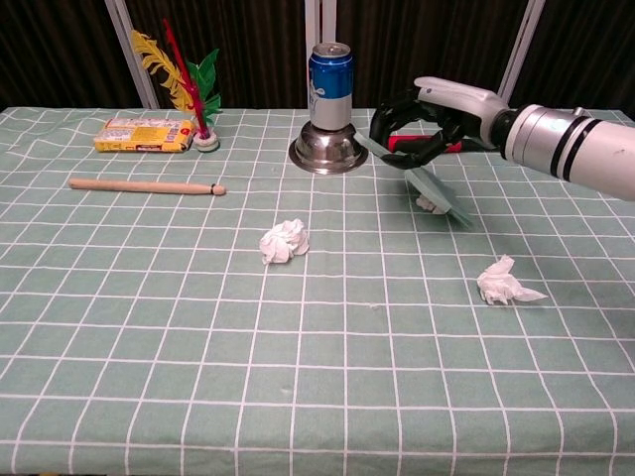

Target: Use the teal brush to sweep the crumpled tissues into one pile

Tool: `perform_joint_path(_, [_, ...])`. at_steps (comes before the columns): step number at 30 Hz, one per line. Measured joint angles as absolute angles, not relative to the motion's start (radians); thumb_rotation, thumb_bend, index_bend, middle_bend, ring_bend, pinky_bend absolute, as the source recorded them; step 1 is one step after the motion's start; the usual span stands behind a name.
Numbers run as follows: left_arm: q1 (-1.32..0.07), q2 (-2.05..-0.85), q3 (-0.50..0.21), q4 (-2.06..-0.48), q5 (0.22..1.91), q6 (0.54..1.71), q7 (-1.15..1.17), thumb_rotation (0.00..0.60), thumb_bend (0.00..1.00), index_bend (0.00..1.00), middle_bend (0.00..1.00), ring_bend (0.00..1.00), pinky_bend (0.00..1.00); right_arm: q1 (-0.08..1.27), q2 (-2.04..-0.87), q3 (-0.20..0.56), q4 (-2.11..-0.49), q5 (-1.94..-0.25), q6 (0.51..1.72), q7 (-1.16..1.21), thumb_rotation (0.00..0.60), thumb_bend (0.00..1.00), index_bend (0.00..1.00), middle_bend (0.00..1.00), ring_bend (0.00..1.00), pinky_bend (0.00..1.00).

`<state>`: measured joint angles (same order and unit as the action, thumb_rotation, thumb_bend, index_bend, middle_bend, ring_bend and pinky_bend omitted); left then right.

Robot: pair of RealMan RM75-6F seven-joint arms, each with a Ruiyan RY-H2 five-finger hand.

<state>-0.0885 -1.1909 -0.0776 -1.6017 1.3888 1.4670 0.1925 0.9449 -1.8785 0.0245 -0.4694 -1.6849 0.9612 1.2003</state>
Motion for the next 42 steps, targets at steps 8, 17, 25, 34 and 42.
perform_joint_path(8, [-0.087, -1.193, -0.072, -1.595, 1.405, 1.476, 0.175, 0.600, 0.00, 0.20, 0.17, 0.04, 0.05, 0.990, -1.939, 0.028, -0.532, -1.679, 1.001, 1.217, 0.600, 0.51, 0.62, 0.62, 0.24, 0.16])
perform_joint_path(17, [-0.080, -1.201, -0.066, -1.580, 1.414, 1.485, 0.155, 0.600, 0.00, 0.20, 0.17, 0.04, 0.05, 1.038, -2.031, 0.105, -0.588, -1.617, 1.016, 1.117, 0.600, 0.51, 0.62, 0.63, 0.24, 0.16])
perform_joint_path(25, [-0.081, -1.204, -0.062, -1.572, 1.428, 1.488, 0.146, 0.600, 0.00, 0.20, 0.17, 0.04, 0.05, 1.012, -1.954, 0.122, -0.714, -1.601, 1.084, 1.033, 0.600, 0.51, 0.62, 0.63, 0.24, 0.16])
perform_joint_path(34, [-0.091, -1.211, -0.063, -1.555, 1.438, 1.477, 0.132, 0.600, 0.00, 0.20, 0.17, 0.04, 0.05, 0.859, -1.648, 0.098, -1.115, -1.529, 1.119, 0.758, 0.600, 0.51, 0.62, 0.63, 0.24, 0.15])
perform_joint_path(42, [-0.105, -1.215, -0.064, -1.547, 1.439, 1.457, 0.128, 0.600, 0.00, 0.20, 0.17, 0.04, 0.05, 0.609, -1.371, 0.036, -1.455, -1.395, 1.177, 0.581, 0.600, 0.51, 0.62, 0.63, 0.24, 0.13])
